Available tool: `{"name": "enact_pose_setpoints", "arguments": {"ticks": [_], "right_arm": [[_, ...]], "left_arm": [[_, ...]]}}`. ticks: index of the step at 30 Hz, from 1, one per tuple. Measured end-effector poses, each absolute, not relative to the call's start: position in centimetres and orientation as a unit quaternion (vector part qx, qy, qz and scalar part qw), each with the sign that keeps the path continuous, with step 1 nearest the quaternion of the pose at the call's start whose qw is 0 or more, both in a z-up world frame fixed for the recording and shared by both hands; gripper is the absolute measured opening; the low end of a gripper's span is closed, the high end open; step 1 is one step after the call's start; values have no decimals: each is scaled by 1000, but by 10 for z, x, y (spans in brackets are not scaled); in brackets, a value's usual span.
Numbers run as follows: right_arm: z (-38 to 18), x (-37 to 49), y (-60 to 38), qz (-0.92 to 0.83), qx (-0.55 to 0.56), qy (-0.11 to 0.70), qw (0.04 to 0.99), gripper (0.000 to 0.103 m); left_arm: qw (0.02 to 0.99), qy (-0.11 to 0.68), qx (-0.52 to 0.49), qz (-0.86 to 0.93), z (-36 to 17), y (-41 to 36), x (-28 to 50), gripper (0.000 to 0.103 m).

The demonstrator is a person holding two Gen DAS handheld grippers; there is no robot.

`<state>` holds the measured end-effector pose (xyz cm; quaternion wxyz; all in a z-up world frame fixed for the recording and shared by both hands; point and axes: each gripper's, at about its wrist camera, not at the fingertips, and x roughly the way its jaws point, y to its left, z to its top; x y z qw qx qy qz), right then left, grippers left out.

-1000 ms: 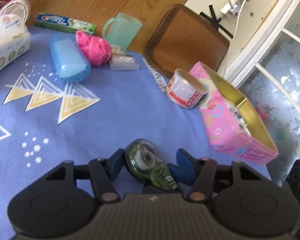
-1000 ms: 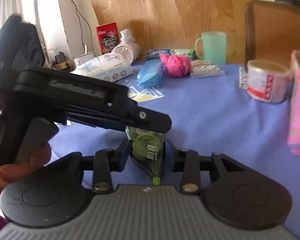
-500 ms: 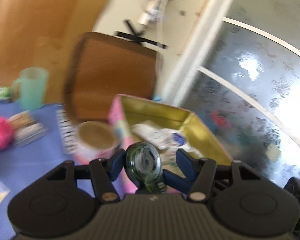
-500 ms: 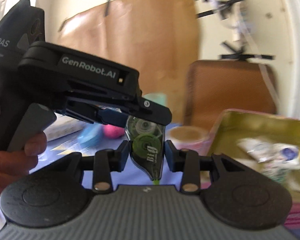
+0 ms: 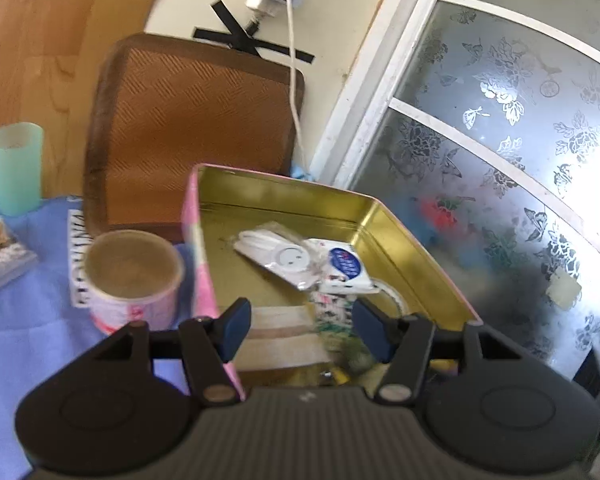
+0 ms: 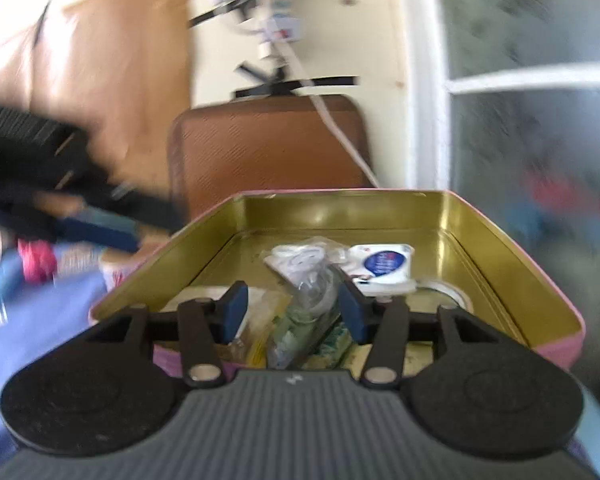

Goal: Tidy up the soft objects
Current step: 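Carry the tape dispenser over the tin with the left gripper and release, then grasp the pink fuzzy towel with the right gripper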

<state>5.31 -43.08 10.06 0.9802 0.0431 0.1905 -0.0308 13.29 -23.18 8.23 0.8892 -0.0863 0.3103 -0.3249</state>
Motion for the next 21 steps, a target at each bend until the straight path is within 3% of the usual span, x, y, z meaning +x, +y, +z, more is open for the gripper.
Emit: {"name": "enact_pose_setpoints", "arguments": {"ticks": [9,17,21], "right_arm": [[133,53,-389,48,57,153,985,52],[129,109,-281,215,36,220,951,53],[123,154,-222,256,25,246,935,53]], "left_arm": [[928,272,-83,-239,64,-117,97,60],[952,285,-88,-73,17,3,93,61],[945,297,-124,-50,-3,23,95,57]]}}
